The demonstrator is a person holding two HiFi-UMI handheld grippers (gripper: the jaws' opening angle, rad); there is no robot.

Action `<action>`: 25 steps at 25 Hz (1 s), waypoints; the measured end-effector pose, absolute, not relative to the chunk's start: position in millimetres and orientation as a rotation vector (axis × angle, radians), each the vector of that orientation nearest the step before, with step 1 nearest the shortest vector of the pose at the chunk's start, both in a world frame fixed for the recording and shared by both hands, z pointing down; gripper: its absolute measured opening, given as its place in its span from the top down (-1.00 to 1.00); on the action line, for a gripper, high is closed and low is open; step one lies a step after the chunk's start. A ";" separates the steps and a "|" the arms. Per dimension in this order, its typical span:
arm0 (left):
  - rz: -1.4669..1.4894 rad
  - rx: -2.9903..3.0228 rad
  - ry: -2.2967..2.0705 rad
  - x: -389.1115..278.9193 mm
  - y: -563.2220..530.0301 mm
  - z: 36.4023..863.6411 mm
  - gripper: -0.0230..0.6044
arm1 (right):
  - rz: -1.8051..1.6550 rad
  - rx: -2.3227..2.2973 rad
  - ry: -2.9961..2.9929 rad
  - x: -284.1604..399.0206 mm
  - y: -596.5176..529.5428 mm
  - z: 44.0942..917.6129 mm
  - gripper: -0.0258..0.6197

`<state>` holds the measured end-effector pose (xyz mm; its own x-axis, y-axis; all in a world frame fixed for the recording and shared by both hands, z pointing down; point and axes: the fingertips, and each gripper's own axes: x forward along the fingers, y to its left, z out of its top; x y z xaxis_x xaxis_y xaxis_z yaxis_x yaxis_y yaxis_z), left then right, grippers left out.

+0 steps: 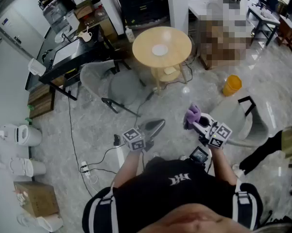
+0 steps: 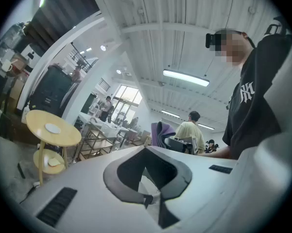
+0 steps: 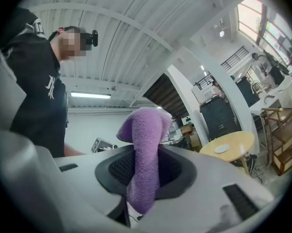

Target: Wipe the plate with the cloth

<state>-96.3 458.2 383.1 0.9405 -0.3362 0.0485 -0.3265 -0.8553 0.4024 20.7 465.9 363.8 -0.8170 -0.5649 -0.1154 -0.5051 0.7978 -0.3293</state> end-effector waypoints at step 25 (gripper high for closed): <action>-0.003 2.749 -0.534 -74.3 464.9 369.0 0.89 | -0.359 -0.935 2.816 26.0 488.0 346.1 0.61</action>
<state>-74.3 464.9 369.0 0.9293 -0.3640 0.0620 -0.3634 -0.8717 0.3288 26.0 488.0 346.1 -0.7936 -0.6045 -0.0686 -0.5680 0.7766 -0.2725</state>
